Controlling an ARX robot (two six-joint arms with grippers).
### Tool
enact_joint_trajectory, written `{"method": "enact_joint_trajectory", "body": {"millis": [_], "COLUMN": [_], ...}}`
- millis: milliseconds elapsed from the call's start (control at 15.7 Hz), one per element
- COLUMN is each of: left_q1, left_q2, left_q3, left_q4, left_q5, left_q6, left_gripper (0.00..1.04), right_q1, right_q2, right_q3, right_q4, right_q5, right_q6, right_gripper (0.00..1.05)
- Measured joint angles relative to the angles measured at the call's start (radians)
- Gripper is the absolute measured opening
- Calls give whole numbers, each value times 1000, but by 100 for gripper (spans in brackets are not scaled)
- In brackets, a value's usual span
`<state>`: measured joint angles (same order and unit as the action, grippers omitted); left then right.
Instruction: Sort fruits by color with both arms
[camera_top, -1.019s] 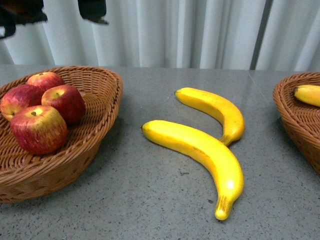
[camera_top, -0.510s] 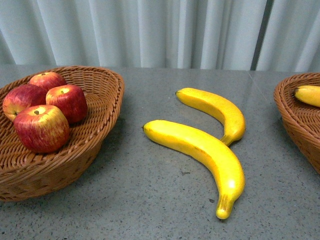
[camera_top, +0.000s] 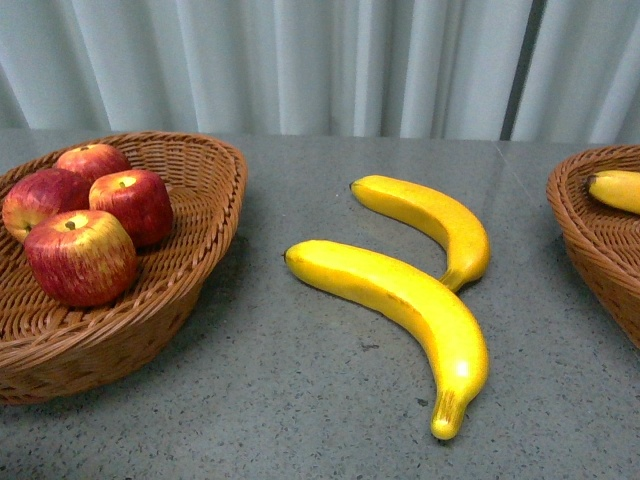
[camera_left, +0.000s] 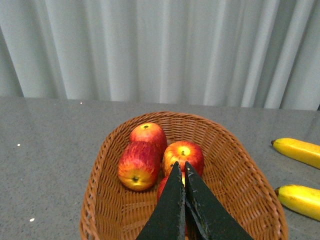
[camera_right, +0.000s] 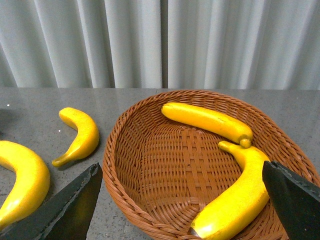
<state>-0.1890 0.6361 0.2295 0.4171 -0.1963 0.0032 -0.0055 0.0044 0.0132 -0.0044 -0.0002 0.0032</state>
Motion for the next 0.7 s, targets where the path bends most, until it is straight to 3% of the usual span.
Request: {"method": "enact_joint_trajectory", "body": {"millis": [255, 318, 382, 701], "left_q1": [86, 154, 196, 187], "left_q2": [-137, -172, -204, -347], "left_q3": [-113, -129, -147, -193], "left_q4": [-39, -55, -72, -160], "left_q5": [89, 168, 181, 196], "left_q6": [0, 0, -2, -2], "left_gripper": [2, 2, 2, 2], "right_q1": [0, 0, 0, 0], "right_q2": [0, 0, 0, 0], "right_q3": [0, 0, 0, 0], "right_q4": [0, 0, 0, 0], "right_q5": [0, 0, 0, 0], "right_q6": [0, 0, 0, 0], "right_gripper": [98, 98, 98, 98]}}
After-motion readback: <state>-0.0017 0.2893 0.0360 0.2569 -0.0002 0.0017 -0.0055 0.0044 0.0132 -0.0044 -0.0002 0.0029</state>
